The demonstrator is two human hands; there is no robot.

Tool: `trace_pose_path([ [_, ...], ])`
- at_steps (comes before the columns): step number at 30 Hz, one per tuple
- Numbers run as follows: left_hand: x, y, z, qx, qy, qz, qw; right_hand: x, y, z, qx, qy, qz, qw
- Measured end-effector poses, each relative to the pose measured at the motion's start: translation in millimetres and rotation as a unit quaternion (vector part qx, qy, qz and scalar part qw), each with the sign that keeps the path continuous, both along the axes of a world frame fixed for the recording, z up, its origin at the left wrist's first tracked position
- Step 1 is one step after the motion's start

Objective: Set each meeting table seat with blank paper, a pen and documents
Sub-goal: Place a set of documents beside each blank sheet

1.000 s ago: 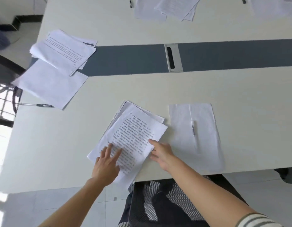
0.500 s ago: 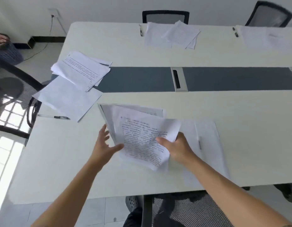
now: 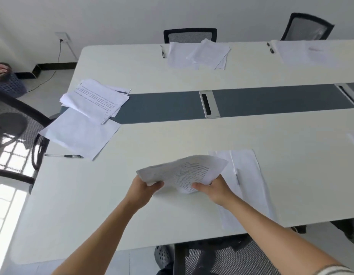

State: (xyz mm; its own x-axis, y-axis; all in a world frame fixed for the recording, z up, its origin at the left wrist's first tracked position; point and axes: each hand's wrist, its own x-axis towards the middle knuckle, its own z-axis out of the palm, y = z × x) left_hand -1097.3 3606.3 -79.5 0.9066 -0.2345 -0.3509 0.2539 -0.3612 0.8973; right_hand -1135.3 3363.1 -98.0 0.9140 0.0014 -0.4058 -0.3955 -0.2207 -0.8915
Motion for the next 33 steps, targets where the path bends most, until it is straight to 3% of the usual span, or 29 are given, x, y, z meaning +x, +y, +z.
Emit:
trace_pose_path([
  [4, 3, -6, -4, -0.005, 0.042, 0.047, 0.998, 1, -8, -2, 0.001, -0.001, -0.048, 0.999],
  [7, -1, -8, -11, 0.012, 0.071, 0.055, 0.996, 5, -18, -21, -0.073, 0.025, -0.053, 0.996],
  [11, -20, -6, -38, 0.202, 0.055, 0.092, 0.974, 10, -23, -57, -0.154, 0.123, -0.027, 0.980],
  [16, -54, -23, -60, 0.337, 0.000, -0.086, 0.938, 12, -30, -77, -0.236, 0.164, 0.005, 0.958],
  [21, -68, -53, -76, 0.405, -0.047, -0.228, 0.884, -13, -79, -67, -0.435, 0.039, 0.003, 0.900],
  [23, -72, -63, -84, 0.426, -0.045, -0.275, 0.860, -34, -105, -70, -0.477, 0.050, 0.055, 0.876],
  [27, -76, -69, -100, 0.469, -0.041, -0.320, 0.823, -64, -129, -88, -0.489, 0.153, 0.164, 0.843],
  [33, -69, -72, -106, 0.477, -0.048, -0.310, 0.821, -54, -130, -95, -0.484, 0.144, 0.156, 0.849],
])
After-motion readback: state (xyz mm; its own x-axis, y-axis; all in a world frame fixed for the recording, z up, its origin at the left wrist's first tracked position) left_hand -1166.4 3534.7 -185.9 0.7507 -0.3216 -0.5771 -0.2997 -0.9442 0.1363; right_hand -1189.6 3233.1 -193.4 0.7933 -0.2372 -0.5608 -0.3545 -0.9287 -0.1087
